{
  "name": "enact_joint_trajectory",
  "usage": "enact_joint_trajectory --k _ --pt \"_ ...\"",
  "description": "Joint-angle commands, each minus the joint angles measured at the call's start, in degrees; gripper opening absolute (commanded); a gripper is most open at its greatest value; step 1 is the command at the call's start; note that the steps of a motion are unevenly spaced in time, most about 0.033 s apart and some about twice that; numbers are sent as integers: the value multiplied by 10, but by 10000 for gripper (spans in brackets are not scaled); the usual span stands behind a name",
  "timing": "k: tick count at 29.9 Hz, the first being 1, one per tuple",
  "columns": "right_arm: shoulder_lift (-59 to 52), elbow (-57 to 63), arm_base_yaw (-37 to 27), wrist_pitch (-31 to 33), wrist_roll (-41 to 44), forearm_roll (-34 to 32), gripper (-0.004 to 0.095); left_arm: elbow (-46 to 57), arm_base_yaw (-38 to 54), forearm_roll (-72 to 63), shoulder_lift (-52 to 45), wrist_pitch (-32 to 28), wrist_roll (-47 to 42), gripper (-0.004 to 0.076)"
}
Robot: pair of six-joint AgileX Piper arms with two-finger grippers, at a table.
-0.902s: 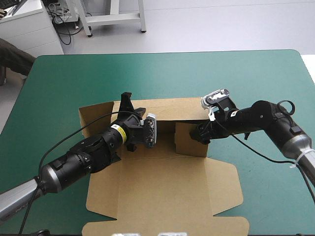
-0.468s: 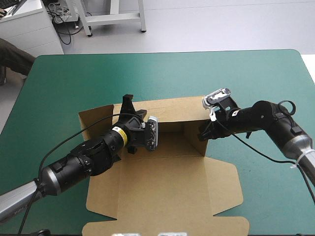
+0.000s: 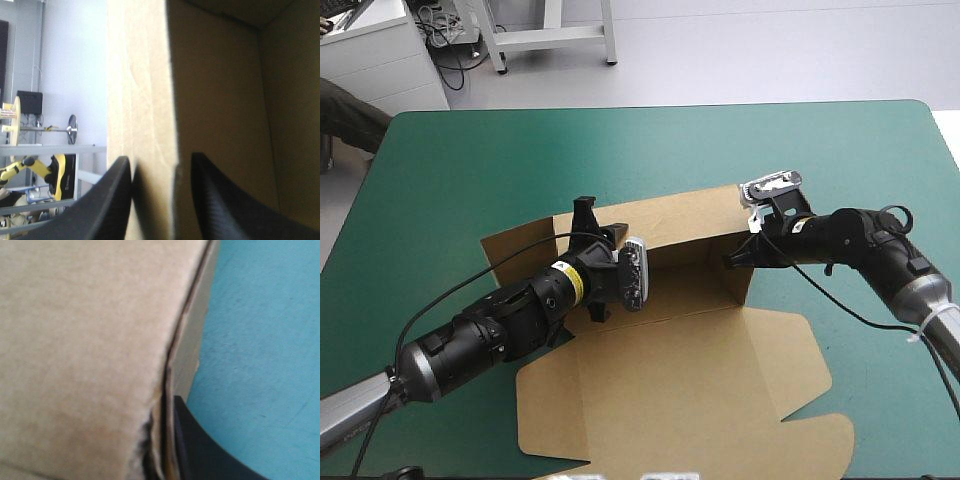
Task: Fold the box
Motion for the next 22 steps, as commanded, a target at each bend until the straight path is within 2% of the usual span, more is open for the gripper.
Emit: enact_joint_trajectory --k 1,6,11,13,17,18,20,22 --pt "-17 -19 -1 -87 87 -50 -2 -35 -25 -11 -38 -38 -9 383" --pt "-17 -20 -1 -109 196 -168 -4 -66 -75 -13 -48 7 -11 406" --pt "-17 -30 -3 -94 215 -194 -4 -81 -105 -15 -48 64 -12 389" --pt "-17 -33 -3 -90 211 -195 -4 -82 -111 -15 -48 73 -12 312" --pt "-17 -36 -3 -82 205 -195 -11 -87 -111 -16 -48 76 -12 17" --pt "-17 -36 -3 -82 205 -195 -21 -90 -111 -16 -48 78 -12 -29" --pt "-17 -36 -3 -80 205 -195 -23 -101 -111 -25 -48 90 -12 -4" --pt "-17 -36 -3 -80 205 -195 -23 -119 -111 -36 -46 128 -12 -5"
